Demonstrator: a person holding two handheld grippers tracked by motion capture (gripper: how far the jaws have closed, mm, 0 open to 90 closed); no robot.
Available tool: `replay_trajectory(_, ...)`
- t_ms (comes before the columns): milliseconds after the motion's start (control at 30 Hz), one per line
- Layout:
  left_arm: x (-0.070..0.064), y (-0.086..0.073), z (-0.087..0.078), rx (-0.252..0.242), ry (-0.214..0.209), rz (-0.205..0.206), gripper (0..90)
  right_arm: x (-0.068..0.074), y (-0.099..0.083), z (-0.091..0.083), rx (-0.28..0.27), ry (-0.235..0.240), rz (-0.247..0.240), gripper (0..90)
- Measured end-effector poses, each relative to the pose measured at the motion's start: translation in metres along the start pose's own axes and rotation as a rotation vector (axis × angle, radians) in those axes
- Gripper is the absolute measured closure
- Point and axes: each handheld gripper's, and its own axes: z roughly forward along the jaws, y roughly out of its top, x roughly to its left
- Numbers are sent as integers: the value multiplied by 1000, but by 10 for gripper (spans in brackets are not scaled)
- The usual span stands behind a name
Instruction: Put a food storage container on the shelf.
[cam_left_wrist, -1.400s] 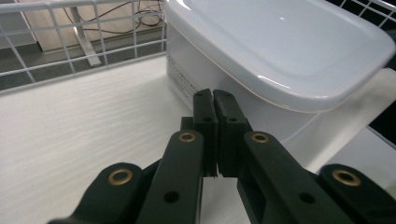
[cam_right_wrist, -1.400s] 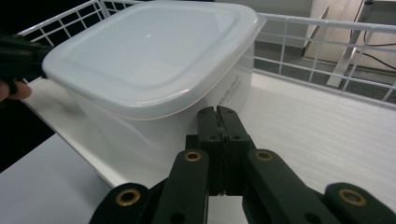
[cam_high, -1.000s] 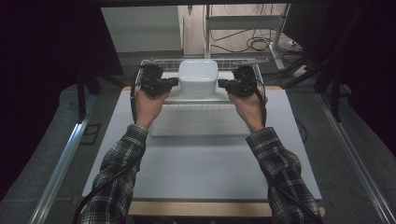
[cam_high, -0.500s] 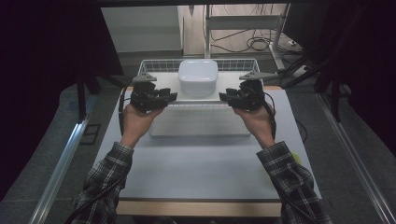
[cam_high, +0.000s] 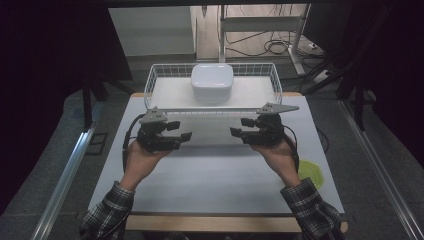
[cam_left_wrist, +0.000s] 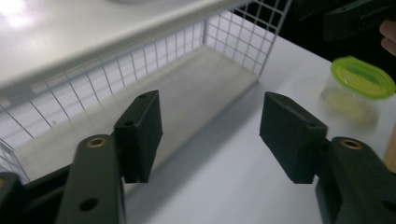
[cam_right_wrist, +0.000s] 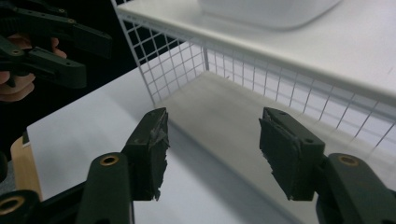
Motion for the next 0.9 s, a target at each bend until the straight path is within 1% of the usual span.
replay_trajectory(167, -11, -20, -3, -5, 2, -8, 293, 5, -20, -1, 12, 4, -9, 384)
replay_trajectory(300, -19, -34, -4, 11, 19, 19, 229, 8, -35, -4, 7, 8, 6, 355)
replay_trajectory(400, -21, -45, -5, 17, 28, 22, 195, 9, -45, -6, 21, -1, 8, 322)
replay_trajectory(433, -20, -48, -5, 25, 26, 18, 188, 10, -49, -7, 21, -8, 13, 315)
replay_trajectory(500, -20, -56, -6, 34, 35, 2, 159, 10, -57, -8, 15, -15, 17, 295)
replay_trajectory(600, -20, -68, -7, 35, 27, -20, 130, 13, -69, -10, 26, -27, 19, 258)
replay_trajectory(667, -22, -77, -6, 37, 29, -25, 109, 15, -76, -11, 28, -26, 13, 230)
replay_trajectory(733, -26, -85, -4, 49, 45, -16, 90, 18, -83, -12, 32, -25, 18, 205)
replay_trajectory(800, -30, -93, -2, 59, 56, 10, 60, 21, -89, -14, 26, -13, 20, 183)
replay_trajectory(833, -32, -96, -1, 57, 56, 23, 51, 23, -92, -14, 30, -10, 18, 171)
replay_trajectory(900, -35, -102, -1, 54, 65, 44, 41, 27, -98, -15, 34, -3, -1, 147)
